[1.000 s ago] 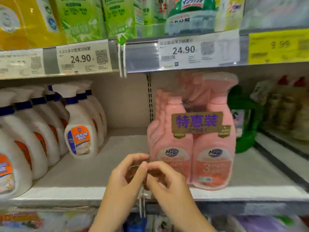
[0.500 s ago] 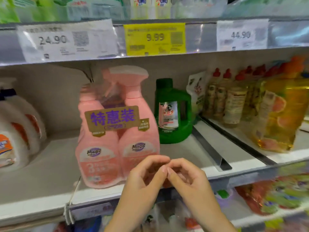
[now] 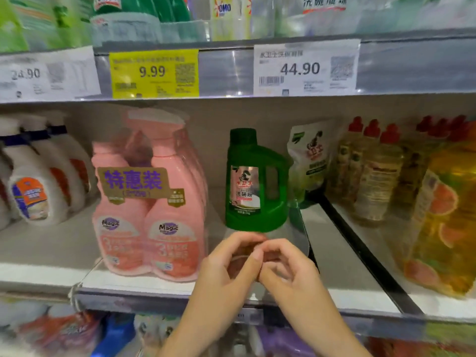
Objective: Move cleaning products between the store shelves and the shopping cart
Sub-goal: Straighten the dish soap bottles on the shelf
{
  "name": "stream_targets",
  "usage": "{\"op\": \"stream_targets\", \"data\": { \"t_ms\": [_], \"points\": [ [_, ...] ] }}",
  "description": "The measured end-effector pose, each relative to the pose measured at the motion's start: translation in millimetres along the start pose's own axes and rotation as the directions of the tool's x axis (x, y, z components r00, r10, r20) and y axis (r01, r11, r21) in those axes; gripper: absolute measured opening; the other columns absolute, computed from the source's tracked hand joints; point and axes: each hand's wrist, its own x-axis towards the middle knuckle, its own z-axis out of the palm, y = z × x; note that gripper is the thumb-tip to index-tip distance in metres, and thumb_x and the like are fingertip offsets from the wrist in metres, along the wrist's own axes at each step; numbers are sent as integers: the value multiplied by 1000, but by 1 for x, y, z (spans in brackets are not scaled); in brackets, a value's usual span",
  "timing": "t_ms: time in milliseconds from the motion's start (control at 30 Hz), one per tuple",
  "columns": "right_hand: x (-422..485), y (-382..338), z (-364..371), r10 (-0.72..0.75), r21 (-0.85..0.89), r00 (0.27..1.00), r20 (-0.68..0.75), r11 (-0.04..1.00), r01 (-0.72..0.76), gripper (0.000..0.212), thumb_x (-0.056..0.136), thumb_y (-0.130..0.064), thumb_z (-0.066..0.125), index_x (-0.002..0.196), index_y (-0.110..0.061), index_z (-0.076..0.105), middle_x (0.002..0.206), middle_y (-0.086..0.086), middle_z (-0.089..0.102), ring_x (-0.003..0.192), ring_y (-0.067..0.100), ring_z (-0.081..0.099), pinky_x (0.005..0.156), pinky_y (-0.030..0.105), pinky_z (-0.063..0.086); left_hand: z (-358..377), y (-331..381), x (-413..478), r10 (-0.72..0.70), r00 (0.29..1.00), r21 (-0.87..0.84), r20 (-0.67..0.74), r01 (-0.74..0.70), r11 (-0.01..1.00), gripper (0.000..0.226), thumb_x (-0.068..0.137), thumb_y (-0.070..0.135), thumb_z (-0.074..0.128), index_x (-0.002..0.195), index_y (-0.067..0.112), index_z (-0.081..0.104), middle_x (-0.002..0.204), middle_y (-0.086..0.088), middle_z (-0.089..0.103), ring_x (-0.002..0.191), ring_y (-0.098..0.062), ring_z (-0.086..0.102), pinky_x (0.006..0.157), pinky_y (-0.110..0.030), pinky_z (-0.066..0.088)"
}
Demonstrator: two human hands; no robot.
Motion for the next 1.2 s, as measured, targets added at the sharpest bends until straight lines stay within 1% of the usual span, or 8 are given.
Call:
{"op": "stream_targets", "data": {
  "t_ms": [233,400,567,700,900,1033,1133,1200],
  "points": [
    [14,17,23,65,25,997,34,998,-66,27,92,3,55,105,-19,63,99,0,74,96,13,70,85,27,55,-20,-9,2,-62,996,140,-56,69,988,21,93,4,58,107,18,66,103,8,71,98,-5,67,82,-16,50],
    [10,12,31,72,31,997,11,997,-72,31,89,5,59,97,-24,65,91,-2,75,89,11,71,79,25,56,-19,-7,0,-50,992,72,-117,58,996,19,85,21,61,102,21,68,99,4,72,96,-10,68,81,-19,51],
    [-10,-15,0,-76,3,989,-127,997,77,39,81,0,68,85,-38,68,89,-3,72,85,9,70,76,25,55,7,20,6,42,998,-31,52,-40,999,28,76,40,62,103,34,69,107,0,69,102,-18,67,86,-31,54],
    [-26,-36,-34,-145,41,932,-331,985,168,19,71,-20,79,88,-24,72,83,3,71,76,15,68,71,24,57,32,35,19,129,983,-63,128,-122,991,25,77,40,65,101,43,67,106,9,68,103,-8,64,83,-14,49],
    [-40,-44,-75,-135,-50,849,-511,991,127,31,66,-26,70,95,-15,68,84,9,71,80,21,70,73,23,56,67,47,20,101,959,-150,266,-63,987,29,76,33,62,101,49,64,102,15,67,101,1,62,78,-5,45],
    [-44,-36,-104,-90,-35,872,-481,996,84,28,70,-27,69,97,-18,67,83,3,71,82,17,69,73,22,55,104,50,21,26,976,-138,215,4,990,31,78,43,65,107,53,59,113,23,62,107,7,58,82,-6,45],
    [-40,-31,-119,-33,-53,908,-418,999,12,15,81,-21,71,94,-27,67,88,0,70,89,18,69,82,28,57,127,40,49,-97,994,-127,49,103,986,36,91,21,62,118,44,53,125,23,54,111,9,53,81,-2,42],
    [-39,-27,-135,14,-62,946,-325,997,-36,20,89,-17,65,101,-31,62,98,-7,68,93,3,66,83,19,54,153,30,75,-186,974,-119,-128,172,978,42,94,12,56,129,34,47,133,11,51,110,4,51,77,3,37]
  ]
}}
